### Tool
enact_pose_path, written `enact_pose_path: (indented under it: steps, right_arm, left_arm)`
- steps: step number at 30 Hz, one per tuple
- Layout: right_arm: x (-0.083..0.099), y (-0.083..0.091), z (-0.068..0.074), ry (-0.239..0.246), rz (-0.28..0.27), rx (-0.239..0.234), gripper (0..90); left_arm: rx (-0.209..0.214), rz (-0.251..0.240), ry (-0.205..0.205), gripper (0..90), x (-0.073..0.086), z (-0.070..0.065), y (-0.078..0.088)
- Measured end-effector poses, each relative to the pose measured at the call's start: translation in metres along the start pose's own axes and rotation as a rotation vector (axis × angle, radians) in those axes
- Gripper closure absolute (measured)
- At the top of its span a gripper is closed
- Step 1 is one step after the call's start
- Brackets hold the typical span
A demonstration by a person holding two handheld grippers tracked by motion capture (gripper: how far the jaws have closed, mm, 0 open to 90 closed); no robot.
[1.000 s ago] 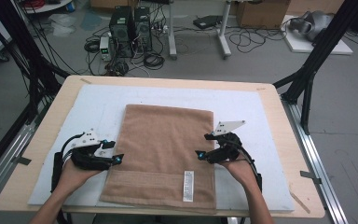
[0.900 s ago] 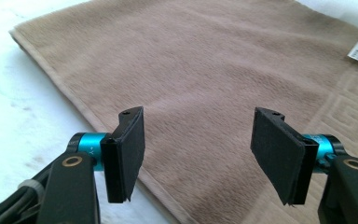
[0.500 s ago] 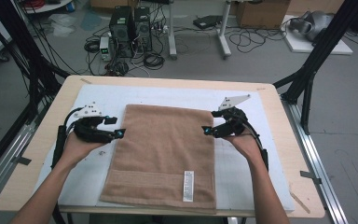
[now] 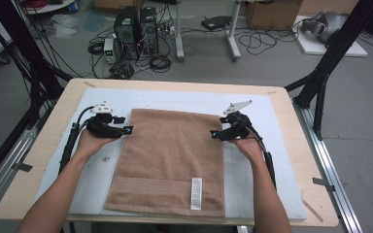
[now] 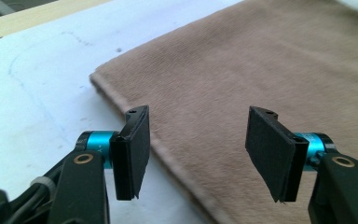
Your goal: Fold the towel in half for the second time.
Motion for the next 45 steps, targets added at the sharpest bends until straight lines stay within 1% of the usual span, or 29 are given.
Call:
enact_pose_path:
  steps: [2,3,7,8,10,11,12,15,16,17,18,19,20,22,23,24,25,27,28,31,34,36,38,39,41,42,43,44,45]
  right_arm:
    - [0.004,-0.004,-0.002,0.0,0.008,0.002,24.7]
    - [0.005,-0.007,-0.003,-0.001,0.011,0.005,24.7]
    - [0.016,-0.015,-0.006,-0.027,0.047,0.008,26.2]
    - [0.018,-0.016,-0.007,-0.034,0.051,0.006,26.6]
    - [0.02,-0.018,-0.008,-0.057,0.046,0.0,28.4]
    - [0.02,-0.018,-0.009,-0.065,0.041,0.003,29.8]
    - [0.02,-0.018,-0.009,-0.069,0.044,0.006,31.6]
    - [0.02,-0.018,-0.01,-0.086,0.044,0.016,38.8]
    - [0.019,-0.018,-0.01,-0.095,0.045,0.02,41.2]
    - [0.019,-0.018,-0.01,-0.1,0.042,0.016,44.7]
    - [0.019,-0.018,-0.01,-0.106,0.039,0.011,52.3]
    - [0.018,-0.018,-0.008,-0.121,0.037,-0.006,54.0]
    - [0.018,-0.018,-0.008,-0.119,0.038,-0.005,56.5]
    - [0.018,-0.019,-0.007,-0.144,0.033,-0.024,64.5]
    - [0.018,-0.019,-0.007,-0.159,0.025,-0.037,70.8]
    - [0.018,-0.02,-0.005,-0.174,0.024,-0.051,74.2]
    - [0.017,-0.021,-0.005,-0.177,0.023,-0.059,76.7]
    - [0.017,-0.021,-0.004,-0.186,0.026,-0.069,79.0]
    - [0.016,-0.021,-0.003,-0.18,0.03,-0.068,79.5]
    - [0.013,-0.021,-0.002,-0.15,0.043,-0.064,80.5]
    - [0.008,-0.018,-0.005,-0.133,0.028,-0.045,80.9]
    - [0.0,-0.016,-0.007,-0.12,0.008,-0.027,81.0]
    - [-0.01,-0.015,-0.009,-0.105,0.001,-0.018,81.0]
    - [-0.016,-0.014,-0.009,-0.095,-0.017,-0.013,81.0]
    - [-0.03,-0.011,-0.01,-0.084,-0.046,-0.014,80.9]
    - [-0.036,-0.01,-0.009,-0.082,-0.06,-0.018,80.9]
    - [-0.041,-0.009,-0.008,-0.086,-0.066,-0.028,80.9]
    - [-0.045,-0.008,-0.006,-0.075,-0.065,-0.039,80.9]
    - [-0.047,-0.006,-0.003,-0.072,-0.057,-0.044,80.8]
  left_arm:
    - [-0.018,0.022,-0.024,41.1,0.004,0.001,-0.004]
    - [-0.028,0.034,-0.027,41.7,0.006,0.002,-0.006]
    - [-0.048,0.08,-0.014,42.0,0.017,0.007,-0.014]
    - [-0.05,0.095,-0.015,42.1,0.019,0.008,-0.015]
    - [-0.04,0.12,0.003,43.5,0.024,0.008,-0.018]
    - [-0.039,0.114,0.02,44.0,0.025,0.008,-0.019]
    - [-0.042,0.112,0.023,44.4,0.025,0.008,-0.019]
    - [-0.049,0.12,0.016,46.5,0.024,0.007,-0.02]
    - [-0.048,0.119,0.016,49.2,0.024,0.005,-0.02]
    - [-0.041,0.123,0.011,53.0,0.024,0.004,-0.02]
    - [-0.036,0.123,0.009,56.2,0.023,0.003,-0.021]
    - [-0.03,0.122,0.015,59.6,0.023,0.002,-0.021]
    - [-0.03,0.12,0.032,62.0,0.023,0.003,-0.021]
    - [-0.033,0.118,0.049,66.0,0.023,0.003,-0.021]
    - [-0.025,0.123,0.044,68.7,0.023,0.003,-0.021]
    - [-0.006,0.124,0.047,73.3,0.023,0.0,-0.021]
    - [-0.006,0.126,0.035,79.2,0.023,-0.001,-0.021]
    - [-0.013,0.128,0.043,80.4,0.022,-0.002,-0.021]
    - [-0.014,0.127,0.048,81.0,0.022,-0.002,-0.021]
    - [-0.032,0.13,0.035,82.0,0.021,-0.002,-0.021]
    - [-0.057,0.108,0.031,82.6,0.017,0.0,-0.018]
    - [-0.077,0.072,0.039,82.9,0.011,0.003,-0.016]
    - [-0.108,0.027,0.038,82.9,0.003,0.006,-0.012]
    - [-0.122,0.005,0.045,82.9,0.0,0.007,-0.009]
    - [-0.129,-0.008,0.059,82.8,-0.003,0.011,-0.003]
    - [-0.126,-0.004,0.057,82.8,-0.003,0.012,0.0]
    - [-0.123,-0.005,0.063,82.8,-0.003,0.012,0.002]
    - [-0.114,-0.007,0.069,82.8,-0.004,0.011,0.005]
    - [-0.105,-0.009,0.065,82.8,-0.005,0.01,0.007]
Point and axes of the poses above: each handheld gripper's, and its own axes: y roughly backward along the jaws, x roughly out of its underside, z roughly to its left, the point moved 7 cm from there along -y, roughly forward along the jaws, and after that the axes turned 10 degrees about -z, right-handed, at the moved point
